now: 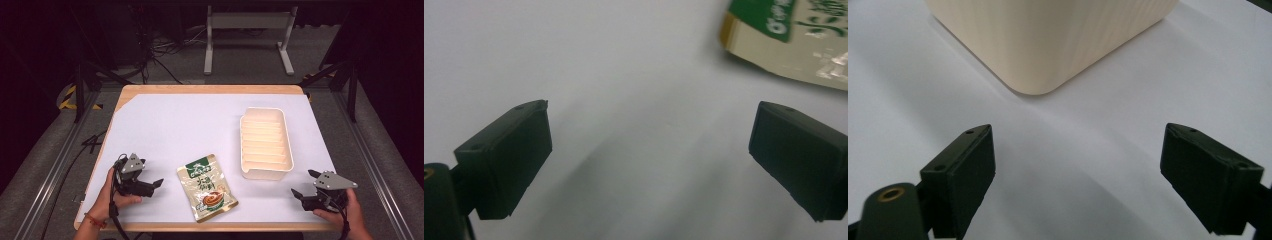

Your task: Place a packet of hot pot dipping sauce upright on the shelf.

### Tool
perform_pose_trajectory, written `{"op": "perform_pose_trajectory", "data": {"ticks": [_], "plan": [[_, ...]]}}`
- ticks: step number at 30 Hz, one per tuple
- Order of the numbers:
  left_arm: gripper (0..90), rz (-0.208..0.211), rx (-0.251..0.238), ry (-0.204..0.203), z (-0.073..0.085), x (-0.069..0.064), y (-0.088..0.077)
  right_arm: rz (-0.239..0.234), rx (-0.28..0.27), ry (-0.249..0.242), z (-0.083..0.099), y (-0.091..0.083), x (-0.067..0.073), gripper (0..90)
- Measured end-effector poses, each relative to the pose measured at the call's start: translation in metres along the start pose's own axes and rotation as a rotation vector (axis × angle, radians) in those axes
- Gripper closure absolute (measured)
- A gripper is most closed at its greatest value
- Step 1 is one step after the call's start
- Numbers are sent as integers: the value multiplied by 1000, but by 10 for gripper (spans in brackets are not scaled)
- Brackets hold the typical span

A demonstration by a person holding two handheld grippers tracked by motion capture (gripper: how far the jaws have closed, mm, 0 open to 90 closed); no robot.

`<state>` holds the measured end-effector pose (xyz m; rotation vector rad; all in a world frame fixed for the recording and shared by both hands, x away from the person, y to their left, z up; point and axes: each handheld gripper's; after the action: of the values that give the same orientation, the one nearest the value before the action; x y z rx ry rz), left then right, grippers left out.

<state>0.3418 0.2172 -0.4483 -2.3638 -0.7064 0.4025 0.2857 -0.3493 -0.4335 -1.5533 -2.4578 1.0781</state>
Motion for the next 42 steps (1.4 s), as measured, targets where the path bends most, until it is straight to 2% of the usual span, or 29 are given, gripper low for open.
{"op": "perform_pose_trajectory", "data": {"ticks": [1,3,4,6,11,13,14,16,17,18,20,22,24,26,28,32,34,35,37,38,39,40,41,42], "plan": [[75,8,12,-3,2,-5,-2,1,-2,-1,0,0,0,151],[95,35,-2,-1,5,-10,-4,5,-6,-6,-1,-1,1,150],[99,37,-2,-2,6,-12,-4,6,-9,-5,-2,-2,1,151],[96,23,29,19,5,-15,-2,8,-9,-6,-3,-2,1,150],[103,58,49,21,2,-18,3,3,-7,-21,-5,1,2,150],[107,80,63,15,-2,-19,7,0,4,-21,-4,2,3,150],[110,95,86,22,-6,-20,10,-3,8,-23,-3,3,4,151],[204,132,102,41,-13,-22,14,-6,7,-25,-4,3,4,150],[208,156,111,43,-17,-21,17,-7,4,-29,-4,3,5,151],[219,162,122,45,-21,-20,20,-7,3,-29,-4,3,5,150],[219,176,127,42,-29,-18,25,-7,6,-29,-4,4,5,150],[209,208,140,14,-36,-13,32,-10,10,-29,-4,5,6,151],[201,238,147,11,-40,-11,38,-15,16,-33,-3,6,6,150],[189,234,169,13,-46,-11,45,-18,18,-35,-3,6,6,150],[184,251,176,25,-51,-11,51,-20,16,-36,-3,6,7,150],[149,271,202,21,-57,-11,61,-22,16,-34,-3,6,6,150],[149,275,202,15,-58,-11,62,-22,19,-32,-3,6,6,150],[150,298,194,5,-60,-10,64,-25,20,-31,-3,7,6,150],[151,306,194,-4,-61,-11,65,-25,20,-33,-3,7,6,150],[163,348,174,-12,-62,-9,67,-28,20,-33,-3,7,7,150],[170,348,174,-12,-62,-9,67,-28,20,-33,-3,7,7,150],[170,376,165,-16,-61,-10,67,-29,20,-33,-3,7,7,149],[161,384,154,-15,-61,-10,67,-36,20,-19,-2,7,5,148],[162,402,127,-30,-61,-10,66,-41,22,-11,-2,8,5,148]]}}
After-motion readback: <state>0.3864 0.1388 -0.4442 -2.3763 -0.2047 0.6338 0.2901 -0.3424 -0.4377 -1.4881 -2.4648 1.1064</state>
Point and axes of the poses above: each handheld gripper's, and its own axes: y roughly forward along the jaws, z roughly out of its underside, x roughly to its left, and after that the axes turned 9 degrees about z, right-handed
